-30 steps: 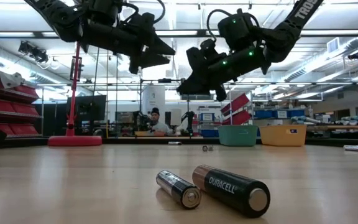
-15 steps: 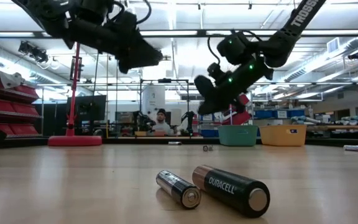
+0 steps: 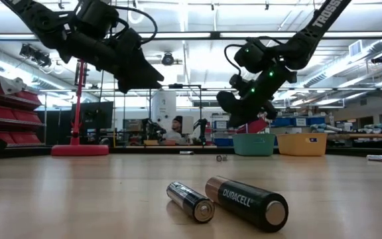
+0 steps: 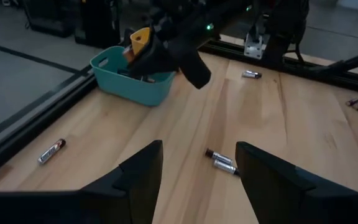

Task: Sort batteries
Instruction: Put the black battery into the green bin

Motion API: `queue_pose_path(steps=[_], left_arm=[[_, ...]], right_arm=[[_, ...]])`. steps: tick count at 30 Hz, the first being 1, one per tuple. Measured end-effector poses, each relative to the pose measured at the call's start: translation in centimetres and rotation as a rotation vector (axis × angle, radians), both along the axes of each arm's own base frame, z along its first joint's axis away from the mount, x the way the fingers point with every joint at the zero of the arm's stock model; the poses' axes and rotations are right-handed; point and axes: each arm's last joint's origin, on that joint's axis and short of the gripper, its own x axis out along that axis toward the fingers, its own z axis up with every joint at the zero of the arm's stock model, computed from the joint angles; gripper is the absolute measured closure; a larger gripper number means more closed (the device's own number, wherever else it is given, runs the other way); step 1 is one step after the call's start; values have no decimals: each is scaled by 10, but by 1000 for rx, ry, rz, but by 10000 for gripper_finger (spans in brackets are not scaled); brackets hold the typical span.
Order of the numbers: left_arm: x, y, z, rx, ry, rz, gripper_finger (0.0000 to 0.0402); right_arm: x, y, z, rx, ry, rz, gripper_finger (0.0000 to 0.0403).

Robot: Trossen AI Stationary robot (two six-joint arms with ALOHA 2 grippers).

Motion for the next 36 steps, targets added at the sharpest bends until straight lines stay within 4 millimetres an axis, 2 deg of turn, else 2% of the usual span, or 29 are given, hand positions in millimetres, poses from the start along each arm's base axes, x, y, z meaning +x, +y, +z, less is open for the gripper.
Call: queue_pose_path(steps=[8,21,28,32,36], left_arm=[[-1,0,-2,30,-15,-5,183],[-1,0,0,91,-28,1,183],[-2,0,-4,55,6,6,183],[-1,-2,-5,55,23,0,183],[0,-6,-5,103,39,19,184]], right_arm=[[-17,-4,2,75,51,-108,340],[-19,-2,1,72,103,-82,244],[-17,26,35,-17,138,184,208],[-27,48,56,-29,148,252,204],[-39,70,69,25,177,336,205]])
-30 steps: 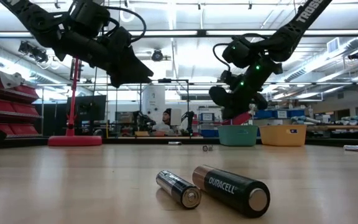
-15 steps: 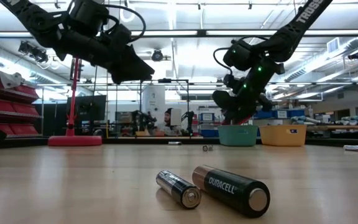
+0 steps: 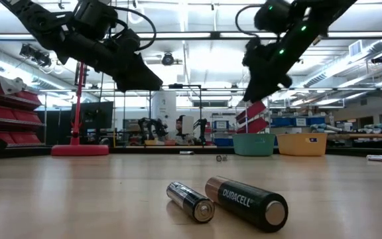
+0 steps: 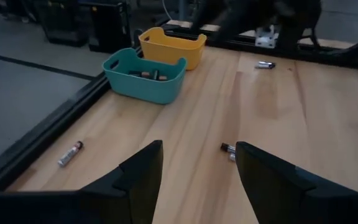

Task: Sort batteries
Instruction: Put the black battery into the green bin

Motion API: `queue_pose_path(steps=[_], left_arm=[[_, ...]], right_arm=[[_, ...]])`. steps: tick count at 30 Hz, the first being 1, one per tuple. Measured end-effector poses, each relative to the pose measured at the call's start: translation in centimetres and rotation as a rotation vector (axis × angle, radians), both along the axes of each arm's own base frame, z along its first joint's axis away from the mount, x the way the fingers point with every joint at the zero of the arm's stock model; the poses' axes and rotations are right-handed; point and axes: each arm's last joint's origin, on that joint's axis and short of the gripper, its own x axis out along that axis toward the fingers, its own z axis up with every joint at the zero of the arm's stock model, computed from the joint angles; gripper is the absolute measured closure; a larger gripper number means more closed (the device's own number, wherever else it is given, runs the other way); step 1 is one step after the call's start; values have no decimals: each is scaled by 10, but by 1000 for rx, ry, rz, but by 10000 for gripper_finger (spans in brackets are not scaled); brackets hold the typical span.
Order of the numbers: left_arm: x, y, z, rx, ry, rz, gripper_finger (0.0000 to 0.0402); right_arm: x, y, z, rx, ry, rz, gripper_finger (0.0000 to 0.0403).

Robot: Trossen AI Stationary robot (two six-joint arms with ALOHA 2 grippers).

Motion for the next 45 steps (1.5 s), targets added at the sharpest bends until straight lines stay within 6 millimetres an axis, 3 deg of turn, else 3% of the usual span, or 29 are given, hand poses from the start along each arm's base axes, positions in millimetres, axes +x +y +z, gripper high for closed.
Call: queue_pose_path(steps=[9,14,19,32,41,45], left_arm=[[-7,-11,-17,61,-59,-33,184],[-16,-13,-28,40,-114,-23,184],[-20,-17,-36,24,-106,-31,184],[6,-44,-49,-13,-244,-192,184],[25,-52,-68,-44,-266,-160,184],[40,-55,-76,-62,-244,-170,184]], right_arm=[[-21,53,-3,270,114,-47,205],[-25,81,-13,491,197,-46,206],[-24,109,-16,585,217,-46,217],[-45,184,-17,742,313,72,262],[-68,221,-18,852,377,-22,282],[-77,235,-26,891,484,-83,294]])
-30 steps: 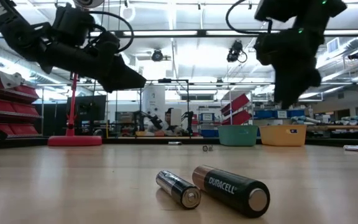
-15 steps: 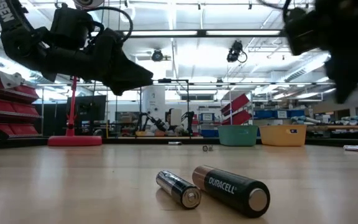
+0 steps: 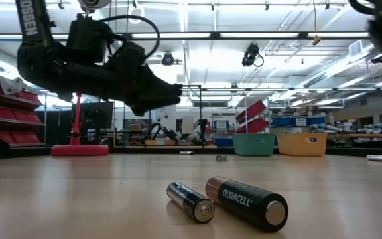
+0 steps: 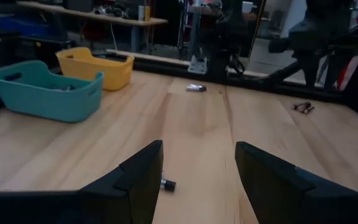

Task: Sort batteries
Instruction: Put the black battery into the green bin

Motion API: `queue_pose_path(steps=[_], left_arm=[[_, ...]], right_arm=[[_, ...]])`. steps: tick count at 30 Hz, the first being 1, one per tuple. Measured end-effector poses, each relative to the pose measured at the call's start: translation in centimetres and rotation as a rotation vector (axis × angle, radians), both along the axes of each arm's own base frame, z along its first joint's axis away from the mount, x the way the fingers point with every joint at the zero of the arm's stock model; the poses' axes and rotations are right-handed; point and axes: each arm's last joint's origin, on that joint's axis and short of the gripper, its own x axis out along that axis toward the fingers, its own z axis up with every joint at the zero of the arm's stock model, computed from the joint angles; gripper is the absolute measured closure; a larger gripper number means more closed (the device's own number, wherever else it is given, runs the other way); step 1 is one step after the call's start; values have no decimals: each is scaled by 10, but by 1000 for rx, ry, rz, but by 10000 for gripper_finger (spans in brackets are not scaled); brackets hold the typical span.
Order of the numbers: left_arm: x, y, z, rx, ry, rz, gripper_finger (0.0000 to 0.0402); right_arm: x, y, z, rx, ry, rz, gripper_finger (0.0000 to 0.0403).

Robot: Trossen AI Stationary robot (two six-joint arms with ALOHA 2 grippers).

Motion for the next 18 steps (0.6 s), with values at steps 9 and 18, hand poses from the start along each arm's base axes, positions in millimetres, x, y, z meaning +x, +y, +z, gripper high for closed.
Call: queue_pose_path(steps=[9,18], left_arm=[[35,-9,-10,1,13,-23,184],[48,-12,-4,7,-19,-35,184]], right_arm=[[-10,24,-28,18,266,36,306],[-13,37,-51,-14,379,77,306]])
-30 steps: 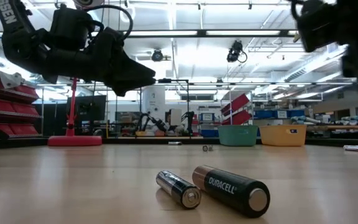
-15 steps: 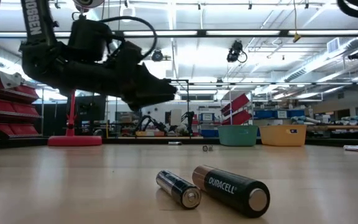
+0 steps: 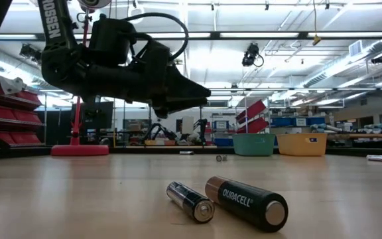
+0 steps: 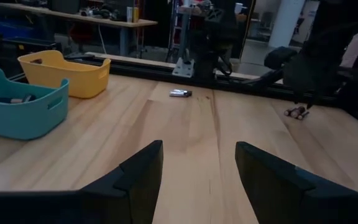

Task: Sort batteries
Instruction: Put the black battery into the green bin

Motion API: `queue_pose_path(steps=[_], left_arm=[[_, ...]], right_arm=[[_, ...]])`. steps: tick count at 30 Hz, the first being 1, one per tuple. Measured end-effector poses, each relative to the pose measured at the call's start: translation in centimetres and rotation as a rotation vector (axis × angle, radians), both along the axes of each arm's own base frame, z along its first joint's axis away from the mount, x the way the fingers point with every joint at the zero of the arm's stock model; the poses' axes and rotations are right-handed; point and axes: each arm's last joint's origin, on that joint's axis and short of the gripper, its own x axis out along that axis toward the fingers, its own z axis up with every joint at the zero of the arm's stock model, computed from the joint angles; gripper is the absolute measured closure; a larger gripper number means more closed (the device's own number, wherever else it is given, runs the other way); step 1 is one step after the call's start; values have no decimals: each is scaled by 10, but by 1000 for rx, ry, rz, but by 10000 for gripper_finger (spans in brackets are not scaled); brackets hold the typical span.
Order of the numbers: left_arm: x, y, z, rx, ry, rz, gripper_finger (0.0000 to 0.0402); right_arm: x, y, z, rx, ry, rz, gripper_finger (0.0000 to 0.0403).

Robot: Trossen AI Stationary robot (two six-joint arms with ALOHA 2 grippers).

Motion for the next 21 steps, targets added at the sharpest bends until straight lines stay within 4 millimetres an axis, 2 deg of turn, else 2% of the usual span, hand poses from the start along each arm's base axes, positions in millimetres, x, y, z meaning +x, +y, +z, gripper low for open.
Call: queue_pose_path(steps=[9,21], left_arm=[[1,0,2,6,-9,10,184],[1,1,2,31,-8,22,184]], right_arm=[[-4,9,-10,-3,49,14,306],[-11,20,-10,27,81,-37,312]])
